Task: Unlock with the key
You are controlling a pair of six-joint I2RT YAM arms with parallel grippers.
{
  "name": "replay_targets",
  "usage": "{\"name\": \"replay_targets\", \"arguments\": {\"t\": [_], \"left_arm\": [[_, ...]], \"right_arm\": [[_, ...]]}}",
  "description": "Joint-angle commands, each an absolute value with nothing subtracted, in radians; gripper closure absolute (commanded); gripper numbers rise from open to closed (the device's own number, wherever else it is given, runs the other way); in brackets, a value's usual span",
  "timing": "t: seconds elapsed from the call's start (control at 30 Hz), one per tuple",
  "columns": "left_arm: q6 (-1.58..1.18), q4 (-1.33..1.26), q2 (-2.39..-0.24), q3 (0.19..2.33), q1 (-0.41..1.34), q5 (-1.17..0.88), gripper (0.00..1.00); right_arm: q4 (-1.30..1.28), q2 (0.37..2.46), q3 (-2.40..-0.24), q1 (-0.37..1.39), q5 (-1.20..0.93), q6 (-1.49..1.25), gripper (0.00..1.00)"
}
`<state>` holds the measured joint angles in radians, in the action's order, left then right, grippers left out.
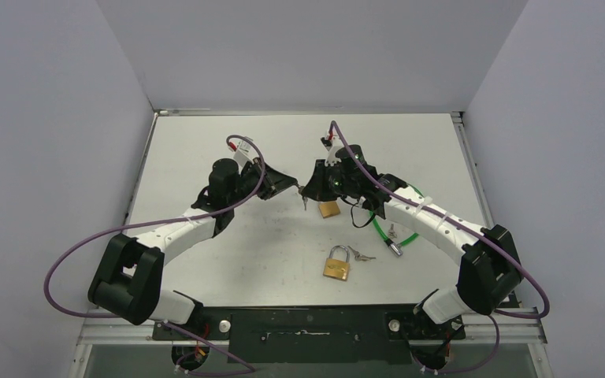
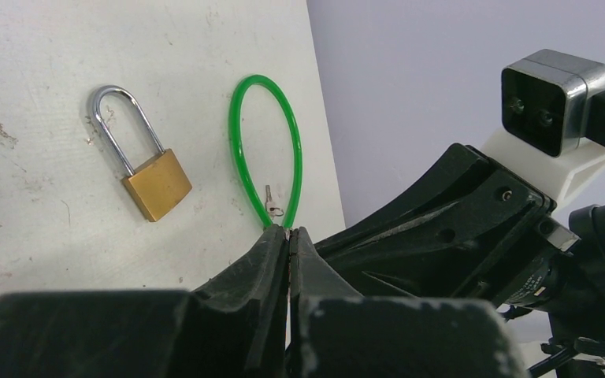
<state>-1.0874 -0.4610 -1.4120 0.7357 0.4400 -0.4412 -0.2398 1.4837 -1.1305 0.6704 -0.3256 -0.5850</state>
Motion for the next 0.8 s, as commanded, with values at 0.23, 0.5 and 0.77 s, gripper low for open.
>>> {"name": "replay_targets", "arguments": {"t": [0.23,0.5,0.77], "left_arm": [[-0.936,-0.463,-1.346,0.789,0.445,-0.471,1.0],[-0.729,-0.414,-1.281,0.857,0.443,-0.622,1.0],[-0.67,-0.475,-1.235,0.931,0.434,-0.859,1.0]], "right_arm": [[-0.177,1.412,-1.133,0.664,-0.314,-0.595,0.26],[0.057,1.304,-1.027,0.609,-0.487,-0.618,0.24],[0.323,1.204,-0.914,0.584,-0.622,-0.736,0.27]]}}
